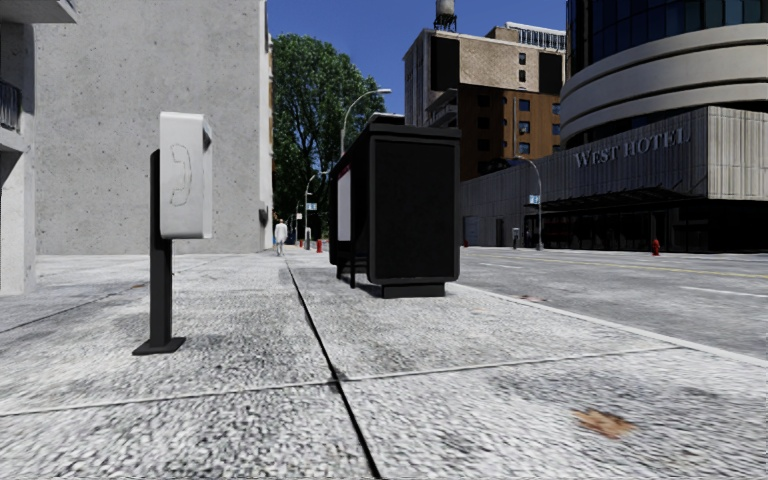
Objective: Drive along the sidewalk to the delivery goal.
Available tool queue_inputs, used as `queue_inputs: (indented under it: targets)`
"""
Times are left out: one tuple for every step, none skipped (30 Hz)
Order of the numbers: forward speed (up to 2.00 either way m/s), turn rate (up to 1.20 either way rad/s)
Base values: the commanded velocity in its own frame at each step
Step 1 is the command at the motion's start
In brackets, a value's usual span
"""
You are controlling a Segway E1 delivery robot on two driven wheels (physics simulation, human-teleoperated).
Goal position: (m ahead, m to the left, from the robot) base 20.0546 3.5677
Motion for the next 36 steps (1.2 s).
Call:
queue_inputs:
  targets:
    - [2.0, 0.19]
    - [2.0, 0.24]
    - [2.0, 0.31]
    - [2.0, 0.31]
    - [2.0, 0.35]
    - [2.0, 0.36]
    - [2.0, 0.37]
    - [2.0, 0.37]
    - [2.0, 0.37]
    - [2.0, 0.37]
    - [2.0, 0.37]
    - [2.0, 0.37]
    - [2.0, 0.37]
    - [2.0, 0.37]
    - [2.0, 0.37]
    - [2.0, 0.37]
    - [2.0, 0.37]
    - [2.0, 0.38]
    - [2.0, 0.38]
    - [2.0, 0.38]
    - [2.0, 0.38]
    - [2.0, 0.38]
    - [2.0, 0.38]
    - [2.0, 0.38]
    - [2.0, 0.38]
    - [2.0, 0.39]
    - [2.0, 0.39]
    - [2.0, 0.39]
    - [2.0, 0.39]
    - [2.0, 0.39]
    - [2.0, 0.39]
    - [2.0, 0.39]
    - [2.0, 0.39]
    - [2.0, 0.39]
    - [2.0, 0.39]
    - [2.0, 0.39]
